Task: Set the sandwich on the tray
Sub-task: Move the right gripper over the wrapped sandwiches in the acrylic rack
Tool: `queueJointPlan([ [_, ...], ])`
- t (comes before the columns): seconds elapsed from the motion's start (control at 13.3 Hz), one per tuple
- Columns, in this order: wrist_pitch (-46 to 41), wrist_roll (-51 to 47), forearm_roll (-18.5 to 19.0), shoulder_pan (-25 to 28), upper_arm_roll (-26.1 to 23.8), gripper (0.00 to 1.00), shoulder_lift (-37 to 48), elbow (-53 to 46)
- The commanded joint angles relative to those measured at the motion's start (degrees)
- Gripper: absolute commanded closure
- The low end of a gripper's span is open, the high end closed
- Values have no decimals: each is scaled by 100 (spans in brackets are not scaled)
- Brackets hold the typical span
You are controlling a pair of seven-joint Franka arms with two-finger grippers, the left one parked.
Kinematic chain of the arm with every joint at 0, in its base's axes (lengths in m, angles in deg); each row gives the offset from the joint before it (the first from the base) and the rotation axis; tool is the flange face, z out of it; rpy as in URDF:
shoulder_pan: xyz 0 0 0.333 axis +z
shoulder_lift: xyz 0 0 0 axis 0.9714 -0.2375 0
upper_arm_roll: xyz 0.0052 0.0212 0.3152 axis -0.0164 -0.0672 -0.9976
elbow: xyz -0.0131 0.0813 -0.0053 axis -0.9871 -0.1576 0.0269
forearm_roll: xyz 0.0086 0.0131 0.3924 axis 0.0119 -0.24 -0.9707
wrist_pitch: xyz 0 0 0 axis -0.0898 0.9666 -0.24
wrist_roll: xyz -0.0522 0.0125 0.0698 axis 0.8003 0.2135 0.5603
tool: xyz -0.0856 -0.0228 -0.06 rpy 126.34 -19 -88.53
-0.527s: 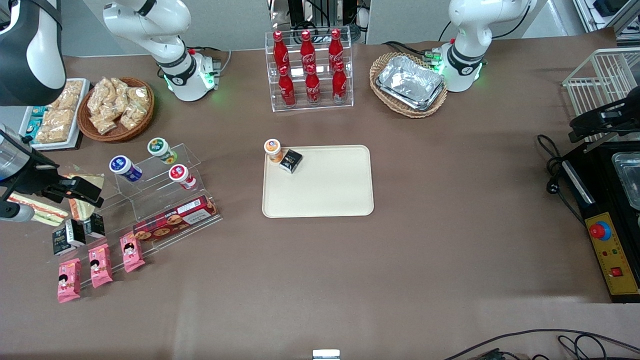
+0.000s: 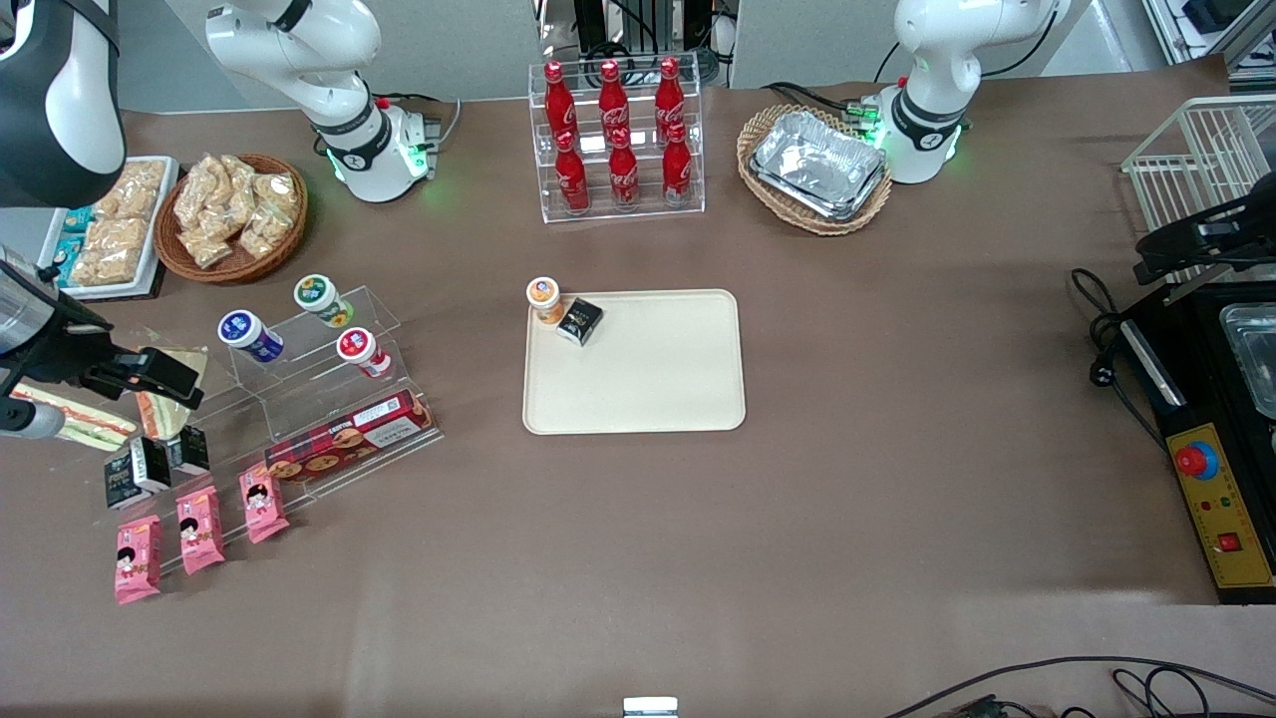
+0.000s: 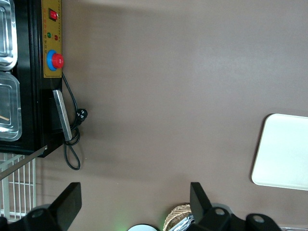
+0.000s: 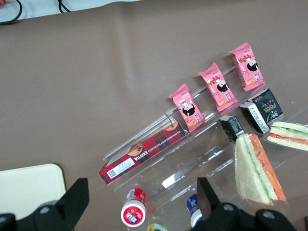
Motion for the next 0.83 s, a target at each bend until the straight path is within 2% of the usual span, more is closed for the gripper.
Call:
queueJointPlan([
  [0.0, -230, 1252, -72, -29, 275, 0, 153, 29],
  [0.75, -512, 4920, -168, -47, 1628, 0, 223, 46],
])
